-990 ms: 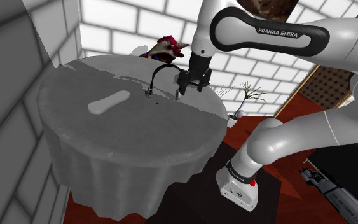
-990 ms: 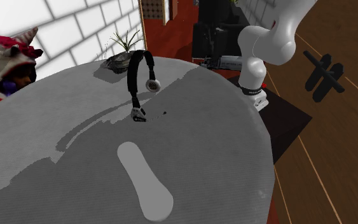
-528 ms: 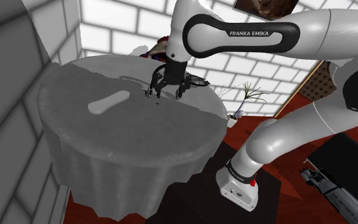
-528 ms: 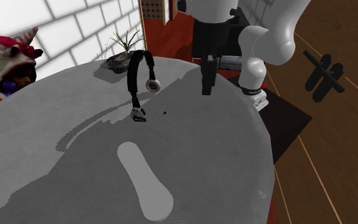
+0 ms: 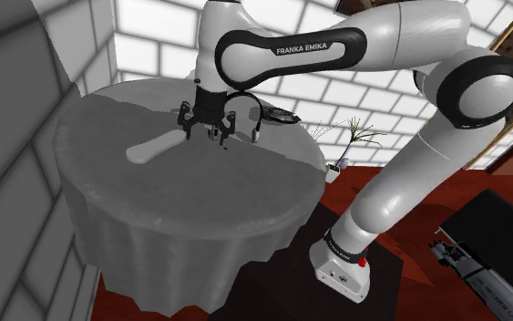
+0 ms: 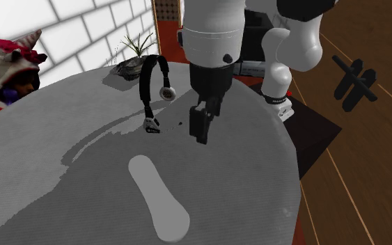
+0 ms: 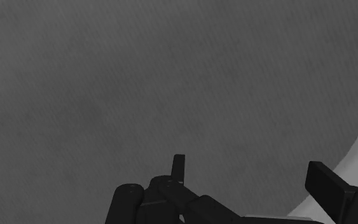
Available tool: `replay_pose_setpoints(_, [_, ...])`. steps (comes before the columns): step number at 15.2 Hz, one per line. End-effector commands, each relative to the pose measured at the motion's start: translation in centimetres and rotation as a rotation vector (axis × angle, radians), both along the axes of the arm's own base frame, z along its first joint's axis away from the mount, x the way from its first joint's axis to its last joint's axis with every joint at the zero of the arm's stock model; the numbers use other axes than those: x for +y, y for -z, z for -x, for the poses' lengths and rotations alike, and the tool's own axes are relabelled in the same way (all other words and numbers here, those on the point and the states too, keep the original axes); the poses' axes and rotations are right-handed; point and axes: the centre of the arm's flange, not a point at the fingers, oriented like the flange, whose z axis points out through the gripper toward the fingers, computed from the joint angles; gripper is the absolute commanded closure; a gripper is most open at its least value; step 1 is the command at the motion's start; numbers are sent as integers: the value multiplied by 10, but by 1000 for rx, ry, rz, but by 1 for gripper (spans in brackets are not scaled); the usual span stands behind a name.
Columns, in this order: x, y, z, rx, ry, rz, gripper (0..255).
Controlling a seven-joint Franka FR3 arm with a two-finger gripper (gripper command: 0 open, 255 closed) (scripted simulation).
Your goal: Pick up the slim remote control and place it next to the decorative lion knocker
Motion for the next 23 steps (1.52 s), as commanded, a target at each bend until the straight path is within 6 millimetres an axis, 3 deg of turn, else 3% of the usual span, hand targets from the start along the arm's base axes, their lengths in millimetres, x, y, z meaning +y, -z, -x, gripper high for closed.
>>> replay_pose_setpoints(1, [7, 8, -20, -6, 81, -2, 0])
replay_pose_setpoints(7, [27, 33, -89, -22, 298, -5, 0])
replay_pose_setpoints(12, [33, 53, -149, -36, 479, -8, 0])
replay_pose_setpoints(20, [33, 93, -150, -37, 481, -8, 0])
replay_pose_setpoints(23, [33, 93, -150, -37, 481, -8, 0])
